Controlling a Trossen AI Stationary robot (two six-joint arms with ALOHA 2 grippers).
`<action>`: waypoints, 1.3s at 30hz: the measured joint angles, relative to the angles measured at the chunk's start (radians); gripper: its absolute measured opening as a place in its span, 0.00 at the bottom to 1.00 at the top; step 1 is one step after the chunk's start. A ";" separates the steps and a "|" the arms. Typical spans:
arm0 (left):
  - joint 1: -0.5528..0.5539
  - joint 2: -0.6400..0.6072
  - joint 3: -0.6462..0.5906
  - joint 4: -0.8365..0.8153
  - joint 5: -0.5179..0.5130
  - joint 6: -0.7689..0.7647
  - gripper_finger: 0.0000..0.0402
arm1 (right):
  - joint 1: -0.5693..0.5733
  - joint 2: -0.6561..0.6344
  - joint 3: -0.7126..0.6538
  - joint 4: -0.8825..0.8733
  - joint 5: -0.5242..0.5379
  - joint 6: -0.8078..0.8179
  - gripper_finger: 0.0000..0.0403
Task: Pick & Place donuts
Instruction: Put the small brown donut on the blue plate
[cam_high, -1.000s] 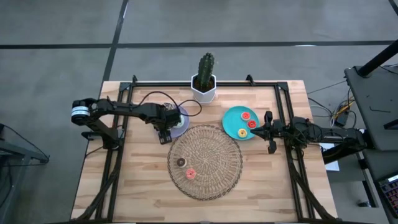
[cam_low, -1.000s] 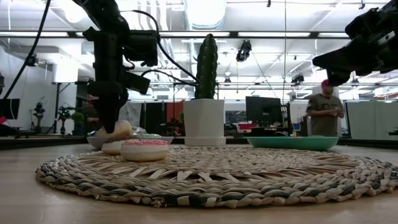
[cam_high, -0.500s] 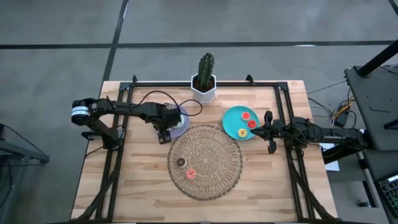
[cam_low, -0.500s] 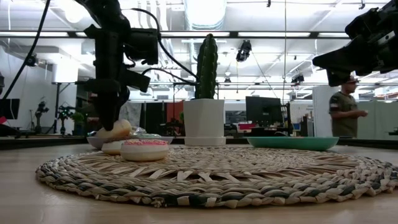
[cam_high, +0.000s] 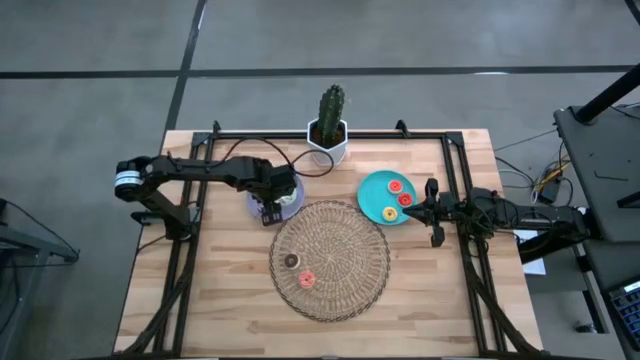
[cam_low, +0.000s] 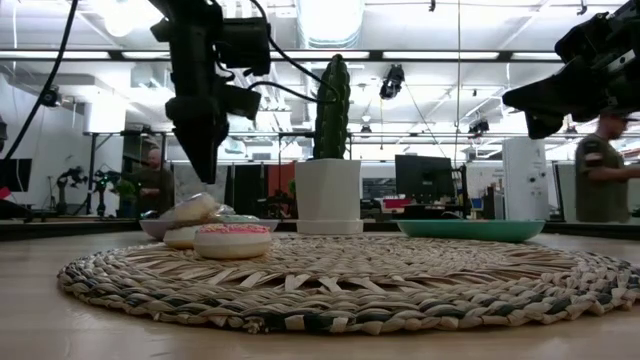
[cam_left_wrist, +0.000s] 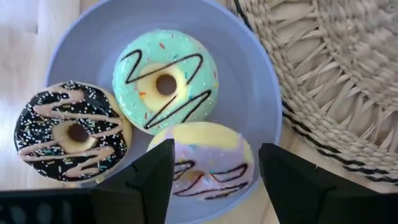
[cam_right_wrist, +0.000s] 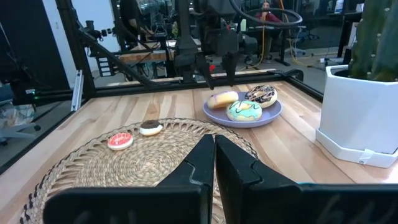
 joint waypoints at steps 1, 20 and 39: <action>0.001 0.000 -0.002 -0.002 0.000 0.000 0.51 | 0.000 0.000 0.000 0.000 0.000 0.000 0.02; 0.001 0.000 0.055 -0.025 -0.015 -0.007 0.51 | 0.000 0.000 0.000 0.000 0.000 0.000 0.02; -0.129 0.000 0.171 0.037 -0.015 0.003 0.51 | 0.000 0.000 0.000 0.000 0.000 0.000 0.02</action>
